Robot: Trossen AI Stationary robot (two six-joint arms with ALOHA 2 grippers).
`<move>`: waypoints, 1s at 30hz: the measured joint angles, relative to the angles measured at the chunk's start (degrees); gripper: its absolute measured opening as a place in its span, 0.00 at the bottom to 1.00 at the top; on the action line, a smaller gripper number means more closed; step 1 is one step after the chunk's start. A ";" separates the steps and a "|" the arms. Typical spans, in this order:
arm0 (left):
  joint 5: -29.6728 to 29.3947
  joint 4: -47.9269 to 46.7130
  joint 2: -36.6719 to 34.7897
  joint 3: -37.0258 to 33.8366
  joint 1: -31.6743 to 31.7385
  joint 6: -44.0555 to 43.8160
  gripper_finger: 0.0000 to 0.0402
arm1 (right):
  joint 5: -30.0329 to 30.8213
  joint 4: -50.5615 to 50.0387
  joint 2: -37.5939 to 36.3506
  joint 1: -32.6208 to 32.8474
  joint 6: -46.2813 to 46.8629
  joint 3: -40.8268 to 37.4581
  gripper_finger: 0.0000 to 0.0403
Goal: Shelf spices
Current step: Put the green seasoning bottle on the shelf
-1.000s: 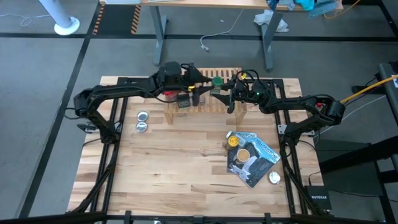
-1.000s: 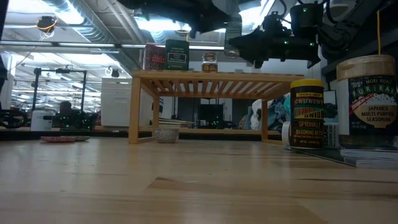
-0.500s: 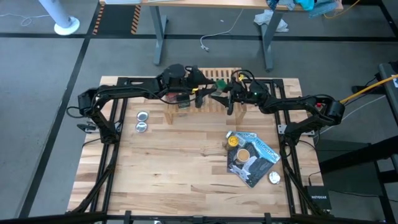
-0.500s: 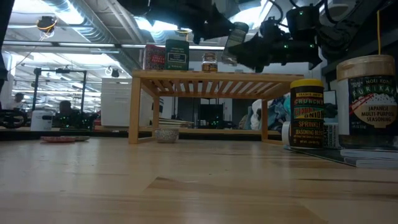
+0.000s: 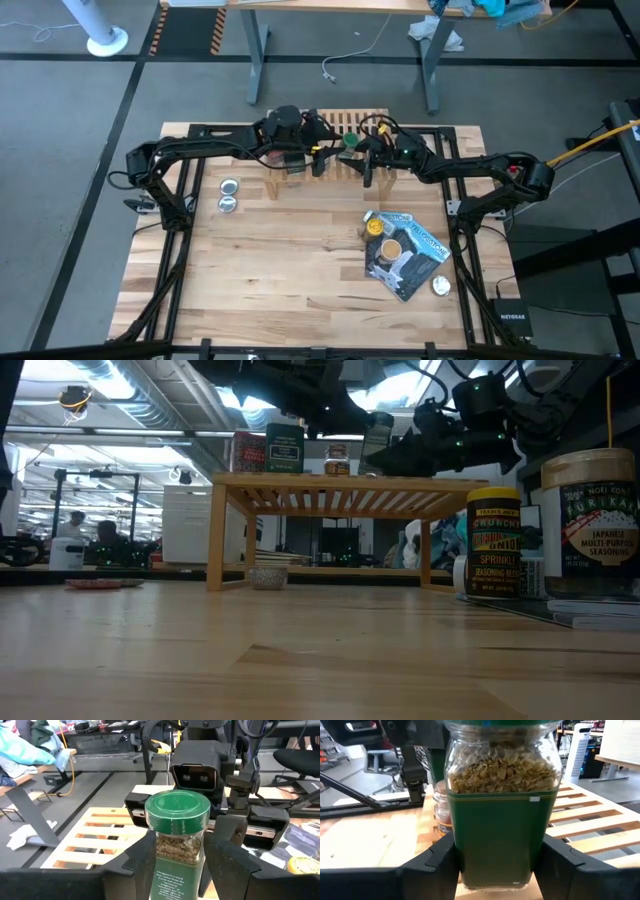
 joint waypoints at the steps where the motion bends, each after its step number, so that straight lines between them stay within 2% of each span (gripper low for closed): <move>1: -0.05 -0.07 0.02 -0.02 0.00 0.00 0.39 | 0.41 -0.49 -0.03 0.00 -0.51 0.02 0.51; 9: 0.32 -0.15 0.13 -0.07 -0.11 0.00 0.39 | 1.71 -3.67 -0.14 -0.04 -0.57 0.15 0.63; 15: 0.15 -0.10 0.13 -0.07 -0.07 0.13 0.39 | 1.63 -3.69 -0.14 -0.04 -0.56 0.15 0.64; 21: -0.59 -0.13 -0.21 -0.07 -0.07 4.83 0.39 | 1.48 -3.32 -0.14 -0.04 -0.56 0.13 0.65; 30: -6.63 -1.98 -2.93 -0.04 0.04 8.35 0.39 | 1.32 -1.77 -0.08 -0.04 -0.54 0.02 0.65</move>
